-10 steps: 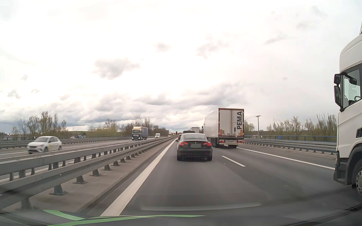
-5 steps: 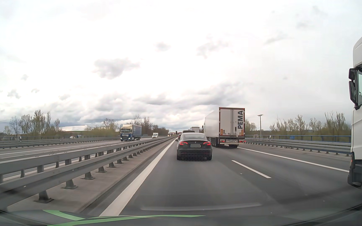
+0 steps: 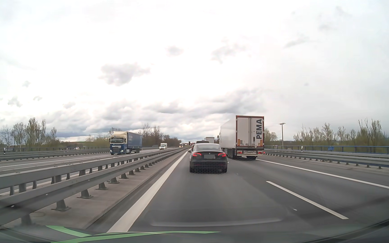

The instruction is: Follow the waypoints while adhering to traffic rules and regulations

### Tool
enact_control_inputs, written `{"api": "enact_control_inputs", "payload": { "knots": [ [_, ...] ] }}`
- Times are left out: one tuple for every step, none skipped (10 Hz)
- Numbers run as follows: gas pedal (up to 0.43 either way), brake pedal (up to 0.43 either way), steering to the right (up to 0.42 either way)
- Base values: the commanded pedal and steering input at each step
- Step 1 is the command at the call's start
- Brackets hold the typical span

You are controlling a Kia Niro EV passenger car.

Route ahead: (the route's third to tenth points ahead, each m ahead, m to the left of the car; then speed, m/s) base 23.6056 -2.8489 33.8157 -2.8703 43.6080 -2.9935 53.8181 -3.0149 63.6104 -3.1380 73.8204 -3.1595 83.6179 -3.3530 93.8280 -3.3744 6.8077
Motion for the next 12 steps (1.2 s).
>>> {"api": "enact_control_inputs", "payload": {
  "knots": [
    [0.098,0.000,-0.001],
    [0.098,0.000,-0.001],
    [0.098,0.000,-0.001],
    [0.098,0.000,-0.001],
    [0.098,0.000,-0.001],
    [0.098,0.000,-0.001],
    [0.098,0.000,-0.001],
    [0.098,0.000,-0.001],
    [0.110,0.000,-0.001],
    [0.110,0.000,-0.001],
    [0.110,0.000,-0.001],
    [0.110,0.000,-0.001]
  ]
}}
